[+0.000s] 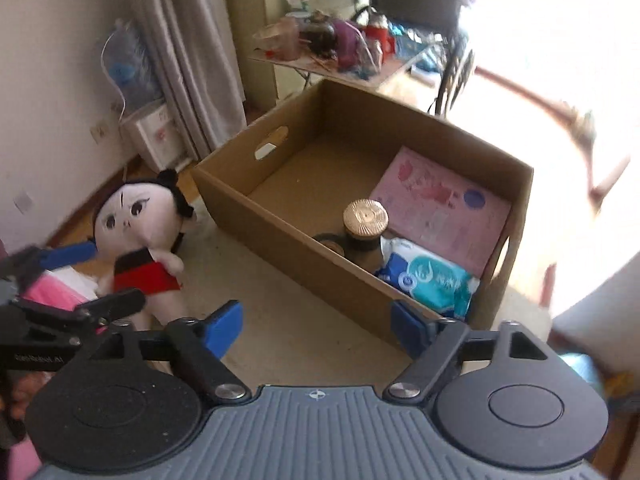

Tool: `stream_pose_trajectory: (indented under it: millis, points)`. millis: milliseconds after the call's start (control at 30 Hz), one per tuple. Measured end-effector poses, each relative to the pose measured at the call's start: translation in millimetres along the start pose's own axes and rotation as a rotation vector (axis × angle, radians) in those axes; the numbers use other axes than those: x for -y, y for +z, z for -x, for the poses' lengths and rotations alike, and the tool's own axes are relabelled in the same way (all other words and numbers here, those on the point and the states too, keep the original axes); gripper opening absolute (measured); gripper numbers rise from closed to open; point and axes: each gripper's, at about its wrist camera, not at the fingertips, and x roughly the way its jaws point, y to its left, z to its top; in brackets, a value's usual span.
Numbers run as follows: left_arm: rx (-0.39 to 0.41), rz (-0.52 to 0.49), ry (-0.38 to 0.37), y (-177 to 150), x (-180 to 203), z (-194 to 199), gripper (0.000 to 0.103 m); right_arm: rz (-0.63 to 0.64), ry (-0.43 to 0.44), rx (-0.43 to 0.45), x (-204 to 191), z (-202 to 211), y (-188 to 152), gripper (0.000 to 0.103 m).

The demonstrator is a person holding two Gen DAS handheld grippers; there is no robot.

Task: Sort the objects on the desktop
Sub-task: 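Lower the tape roll into the box and open the right gripper, then move both grippers to the plush doll and close them on its body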

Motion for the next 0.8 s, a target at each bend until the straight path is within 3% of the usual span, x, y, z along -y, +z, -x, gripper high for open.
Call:
stream_pose_trajectory:
  millis: [233,433,600,800]
  points:
    - [0.031,0.051,0.125,-17,-34,16,0.103,0.176,-0.042,0.043,-61,-6,-4,0.103]
    - [0.019,0.074,0.181,-32,-61,17,0.103,0.272,-0.026,0.112,-105,-20,-4,0.103]
    - [-0.022,0.116,0.181,-42,-82,8,0.103,0.221,0.048,0.109,-124,-50,4,0.103]
    - [-0.044,0.148,0.209,-46,-105,-4,0.103,0.056,0.194,0.110,-127,-89,26,0.103]
